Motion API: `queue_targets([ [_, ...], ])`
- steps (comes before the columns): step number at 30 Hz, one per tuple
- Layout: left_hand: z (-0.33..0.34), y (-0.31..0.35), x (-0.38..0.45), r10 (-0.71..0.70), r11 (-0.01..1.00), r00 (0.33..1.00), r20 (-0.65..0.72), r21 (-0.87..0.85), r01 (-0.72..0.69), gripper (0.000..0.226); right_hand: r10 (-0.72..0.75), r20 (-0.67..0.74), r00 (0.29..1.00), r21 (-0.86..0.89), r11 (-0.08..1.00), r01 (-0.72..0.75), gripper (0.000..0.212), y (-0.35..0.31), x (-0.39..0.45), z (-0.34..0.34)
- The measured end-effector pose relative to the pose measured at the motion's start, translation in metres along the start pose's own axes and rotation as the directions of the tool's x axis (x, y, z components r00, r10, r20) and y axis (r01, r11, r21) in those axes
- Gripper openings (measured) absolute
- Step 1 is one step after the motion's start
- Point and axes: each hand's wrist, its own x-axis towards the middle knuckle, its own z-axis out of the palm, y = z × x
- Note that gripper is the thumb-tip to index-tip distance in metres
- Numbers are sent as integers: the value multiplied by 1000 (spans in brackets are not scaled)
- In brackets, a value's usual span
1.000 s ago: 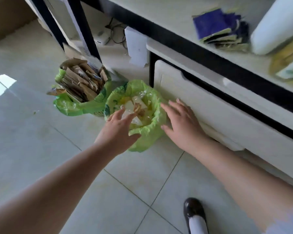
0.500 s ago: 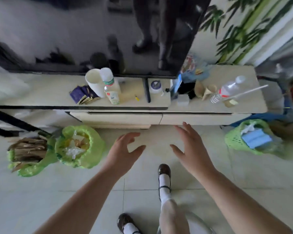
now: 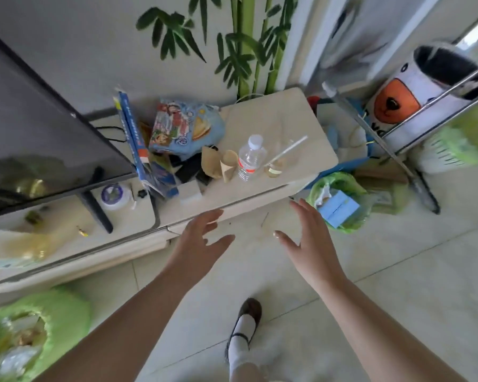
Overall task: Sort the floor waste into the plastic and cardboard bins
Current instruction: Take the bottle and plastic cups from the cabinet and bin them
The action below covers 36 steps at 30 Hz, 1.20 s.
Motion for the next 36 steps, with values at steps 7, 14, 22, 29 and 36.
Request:
queue_targets([
  [7,33,4,90,25,995,998,-56,102,-19,66,175,-74,982,12,985,-174,88,44,96,4],
  [14,55,3,167,88,983,995,-45,168,-80,92,161,-101,982,-6,987,-163,102,83,181,33],
  [22,70,-6,214,180,962,984,-6,211,-175,84,-21,-127,992,11,1000,23,106,101,231,61],
  [29,72,-8,213,174,976,983,57,126,-180,76,-85,-220,972,-24,996,81,83,109,234,61],
  [36,50,-2,173,127,991,992,22,35,-128,74,-51,-252,966,58,996,67,79,96,204,48],
])
